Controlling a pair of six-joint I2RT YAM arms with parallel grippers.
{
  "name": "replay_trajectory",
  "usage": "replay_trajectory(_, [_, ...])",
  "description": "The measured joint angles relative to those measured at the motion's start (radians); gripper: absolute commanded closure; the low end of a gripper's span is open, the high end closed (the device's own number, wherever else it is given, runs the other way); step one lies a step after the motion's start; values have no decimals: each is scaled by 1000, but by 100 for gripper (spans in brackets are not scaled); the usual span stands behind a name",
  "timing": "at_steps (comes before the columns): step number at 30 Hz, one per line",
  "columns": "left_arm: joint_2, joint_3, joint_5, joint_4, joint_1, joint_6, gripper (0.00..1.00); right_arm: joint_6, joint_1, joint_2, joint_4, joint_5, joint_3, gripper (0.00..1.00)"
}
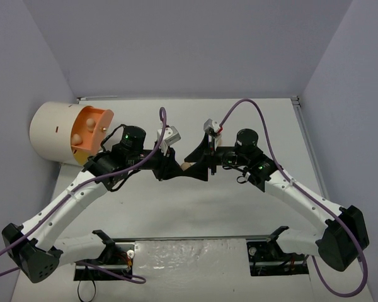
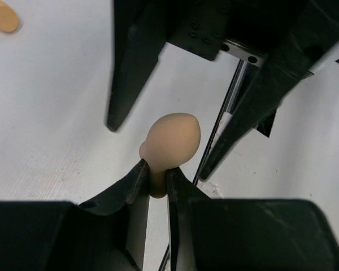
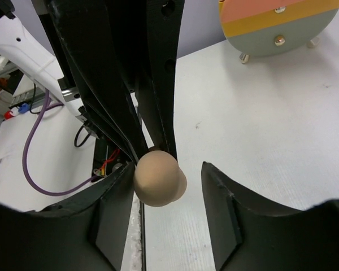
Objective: Organize the makeup
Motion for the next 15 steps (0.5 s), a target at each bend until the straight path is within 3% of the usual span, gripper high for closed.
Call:
replay_trajectory(5, [-4, 0, -56, -6, -2, -2, 100, -49, 0, -13, -67, 40, 10, 14])
replay_trajectory(11, [-4, 4, -223, -52, 17, -16, 100, -133, -11, -86, -203, 169, 29, 1])
replay_trajectory(15, [6, 77, -394, -178, 124, -27, 100, -155, -72, -182, -275, 297, 30, 0])
